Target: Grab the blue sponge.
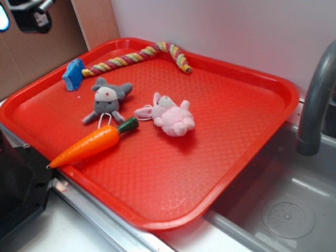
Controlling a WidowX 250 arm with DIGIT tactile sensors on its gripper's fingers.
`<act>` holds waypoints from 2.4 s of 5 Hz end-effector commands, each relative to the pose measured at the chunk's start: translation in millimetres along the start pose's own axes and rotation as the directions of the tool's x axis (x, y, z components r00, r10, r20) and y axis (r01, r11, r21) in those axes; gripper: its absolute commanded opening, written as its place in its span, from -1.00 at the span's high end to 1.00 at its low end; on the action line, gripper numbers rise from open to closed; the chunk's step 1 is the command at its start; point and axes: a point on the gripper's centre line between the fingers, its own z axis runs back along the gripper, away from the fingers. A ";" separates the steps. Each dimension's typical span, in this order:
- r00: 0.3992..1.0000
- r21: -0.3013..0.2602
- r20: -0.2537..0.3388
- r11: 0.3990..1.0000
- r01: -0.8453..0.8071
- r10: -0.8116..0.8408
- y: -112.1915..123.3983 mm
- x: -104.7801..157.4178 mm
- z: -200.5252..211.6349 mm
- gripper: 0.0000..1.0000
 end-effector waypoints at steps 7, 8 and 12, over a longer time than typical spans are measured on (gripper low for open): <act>0.956 0.071 -0.101 0.961 -0.268 0.274 29.1 82.2 -144.3 -1.00; 0.951 0.045 -0.143 0.962 -0.269 0.273 24.3 80.8 -145.9 -1.00; 0.963 -0.037 -0.179 0.977 -0.211 0.201 39.0 96.2 -146.5 1.00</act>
